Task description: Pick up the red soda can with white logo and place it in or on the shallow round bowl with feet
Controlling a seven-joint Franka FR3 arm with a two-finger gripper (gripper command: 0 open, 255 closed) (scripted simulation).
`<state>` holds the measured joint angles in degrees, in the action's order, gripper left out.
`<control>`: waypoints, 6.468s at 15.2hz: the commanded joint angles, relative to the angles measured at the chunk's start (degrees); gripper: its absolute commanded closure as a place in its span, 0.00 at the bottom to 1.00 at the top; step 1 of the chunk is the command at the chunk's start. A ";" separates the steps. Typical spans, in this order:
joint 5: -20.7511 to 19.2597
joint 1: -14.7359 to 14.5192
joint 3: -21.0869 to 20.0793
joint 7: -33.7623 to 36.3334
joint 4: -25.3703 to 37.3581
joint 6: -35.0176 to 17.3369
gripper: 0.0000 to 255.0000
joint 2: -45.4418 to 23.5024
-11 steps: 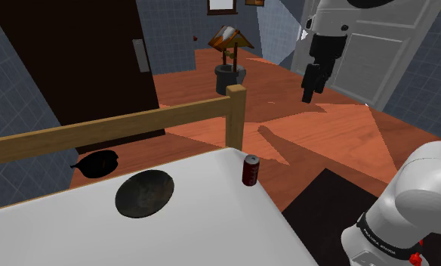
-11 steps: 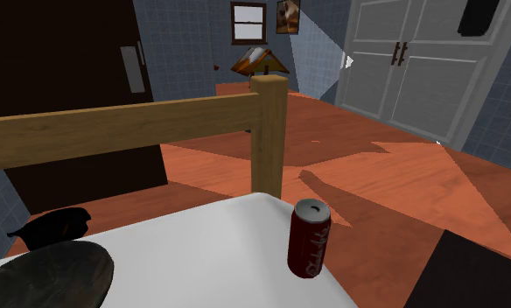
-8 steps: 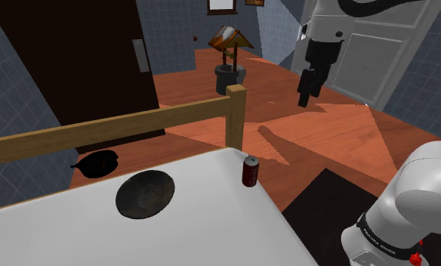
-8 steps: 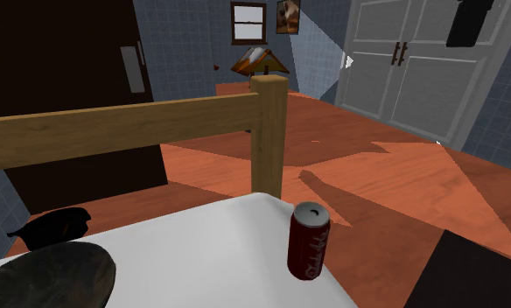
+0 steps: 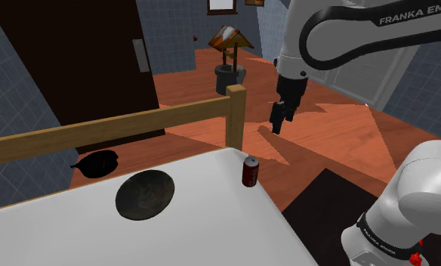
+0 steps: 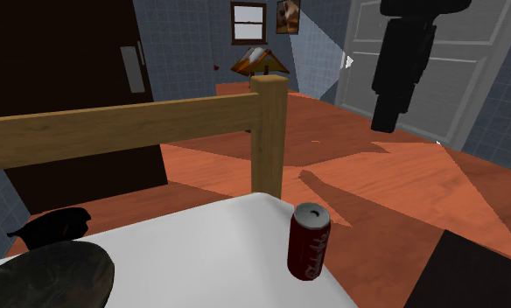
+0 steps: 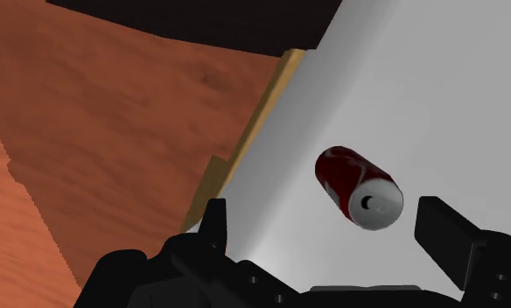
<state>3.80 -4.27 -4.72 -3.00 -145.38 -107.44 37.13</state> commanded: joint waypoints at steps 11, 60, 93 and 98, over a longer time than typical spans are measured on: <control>1.09 -3.25 -8.20 6.40 -2.97 -22.88 0.00 -18.90; 1.29 -3.61 -7.95 7.03 5.97 -9.73 1.00 -14.62; -17.65 -21.26 -17.56 35.84 80.07 7.08 1.00 -74.85; -17.84 -20.80 -17.44 36.17 76.49 3.38 1.00 -75.06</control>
<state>-13.99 -25.16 -22.17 33.04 -67.95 -103.09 -37.95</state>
